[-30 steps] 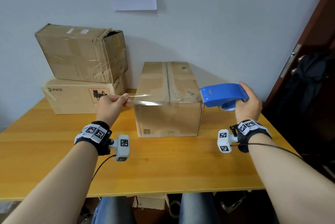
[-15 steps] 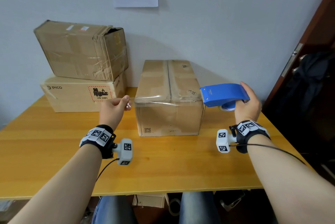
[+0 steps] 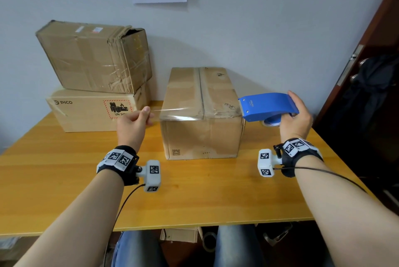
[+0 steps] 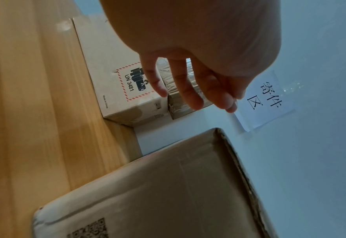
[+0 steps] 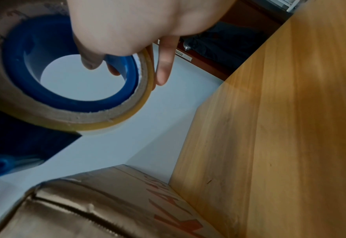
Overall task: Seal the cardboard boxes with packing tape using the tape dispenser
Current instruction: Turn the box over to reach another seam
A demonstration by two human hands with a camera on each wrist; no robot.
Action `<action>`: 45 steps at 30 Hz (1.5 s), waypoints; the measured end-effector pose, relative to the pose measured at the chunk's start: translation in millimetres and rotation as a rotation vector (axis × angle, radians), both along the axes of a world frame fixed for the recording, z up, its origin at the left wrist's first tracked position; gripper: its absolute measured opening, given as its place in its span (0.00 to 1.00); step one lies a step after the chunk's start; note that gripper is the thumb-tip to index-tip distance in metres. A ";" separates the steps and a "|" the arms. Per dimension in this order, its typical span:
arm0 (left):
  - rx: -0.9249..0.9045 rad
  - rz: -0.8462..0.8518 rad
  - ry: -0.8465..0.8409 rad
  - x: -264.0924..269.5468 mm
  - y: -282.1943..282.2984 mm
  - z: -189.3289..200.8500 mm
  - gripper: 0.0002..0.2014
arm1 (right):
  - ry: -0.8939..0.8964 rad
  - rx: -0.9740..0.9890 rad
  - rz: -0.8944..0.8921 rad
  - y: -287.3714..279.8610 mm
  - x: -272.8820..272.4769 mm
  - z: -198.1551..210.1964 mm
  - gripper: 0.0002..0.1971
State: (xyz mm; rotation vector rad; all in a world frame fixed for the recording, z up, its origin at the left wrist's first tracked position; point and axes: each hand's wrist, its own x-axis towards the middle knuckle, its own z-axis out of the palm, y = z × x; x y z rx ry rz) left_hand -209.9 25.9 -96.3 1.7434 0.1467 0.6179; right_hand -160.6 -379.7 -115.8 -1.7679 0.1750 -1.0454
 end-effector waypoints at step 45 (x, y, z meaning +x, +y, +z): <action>0.033 -0.081 0.099 18.7 -31.5 4.0 0.51 | 0.150 -0.017 -0.046 18.8 -9.0 -5.4 0.29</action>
